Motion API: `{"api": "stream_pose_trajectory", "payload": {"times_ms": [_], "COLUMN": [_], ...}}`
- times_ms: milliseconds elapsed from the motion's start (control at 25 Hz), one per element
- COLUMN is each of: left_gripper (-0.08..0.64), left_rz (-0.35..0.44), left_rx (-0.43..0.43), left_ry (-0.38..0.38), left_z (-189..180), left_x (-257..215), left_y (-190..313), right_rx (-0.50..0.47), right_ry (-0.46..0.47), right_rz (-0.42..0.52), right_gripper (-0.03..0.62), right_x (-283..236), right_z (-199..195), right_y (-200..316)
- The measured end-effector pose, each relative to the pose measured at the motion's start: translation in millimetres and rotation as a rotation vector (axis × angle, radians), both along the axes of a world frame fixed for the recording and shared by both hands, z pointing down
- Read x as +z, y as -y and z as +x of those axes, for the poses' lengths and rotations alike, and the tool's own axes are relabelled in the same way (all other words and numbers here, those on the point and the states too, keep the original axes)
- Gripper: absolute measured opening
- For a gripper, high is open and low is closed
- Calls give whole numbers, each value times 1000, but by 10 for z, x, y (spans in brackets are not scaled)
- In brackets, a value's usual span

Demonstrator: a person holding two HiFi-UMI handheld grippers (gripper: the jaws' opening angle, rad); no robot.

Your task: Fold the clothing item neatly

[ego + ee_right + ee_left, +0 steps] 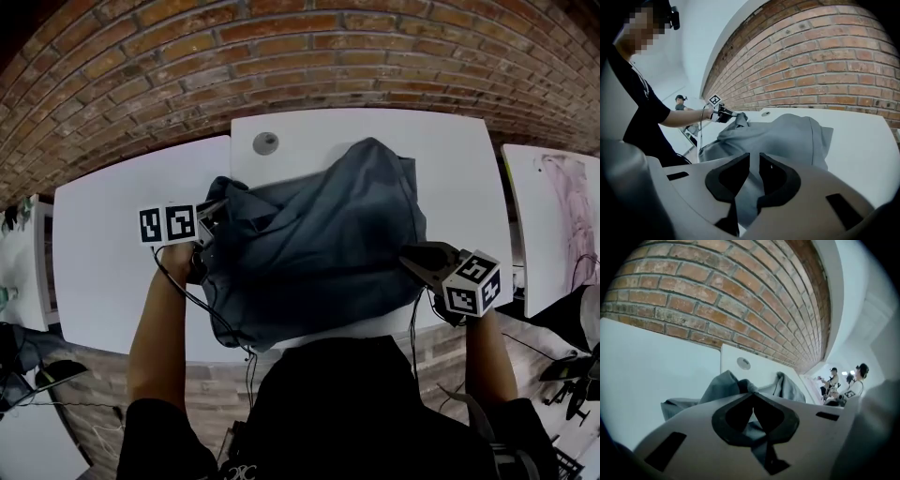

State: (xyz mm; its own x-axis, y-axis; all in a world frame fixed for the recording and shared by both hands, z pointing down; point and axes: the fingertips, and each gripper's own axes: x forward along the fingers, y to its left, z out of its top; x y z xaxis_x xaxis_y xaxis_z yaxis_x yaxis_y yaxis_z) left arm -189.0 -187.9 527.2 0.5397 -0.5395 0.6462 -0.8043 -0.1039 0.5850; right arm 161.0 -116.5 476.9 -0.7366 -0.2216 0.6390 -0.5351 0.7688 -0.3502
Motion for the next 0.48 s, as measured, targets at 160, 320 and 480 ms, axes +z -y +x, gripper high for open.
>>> {"api": "stream_pose_trajectory", "payload": {"times_ms": [160,320,480], "left_gripper": [8,8,52], "left_rz": [51,97,171], "left_rx": [-97,-147,-257], "left_ry": [-82,-91,47], "left_z": [-14,2,-337], "left_x": [-149,-157,-166], "left_y": [433,831,1082], "right_rx": [-21,-48,-109], "right_ry": [-2,3,-11], "right_rz": [-23,-47,-60], "right_gripper": [52,54,52], "right_x": [92,174,263], "right_z": [-61,-162,-278], "right_y": [3,0,-28]}}
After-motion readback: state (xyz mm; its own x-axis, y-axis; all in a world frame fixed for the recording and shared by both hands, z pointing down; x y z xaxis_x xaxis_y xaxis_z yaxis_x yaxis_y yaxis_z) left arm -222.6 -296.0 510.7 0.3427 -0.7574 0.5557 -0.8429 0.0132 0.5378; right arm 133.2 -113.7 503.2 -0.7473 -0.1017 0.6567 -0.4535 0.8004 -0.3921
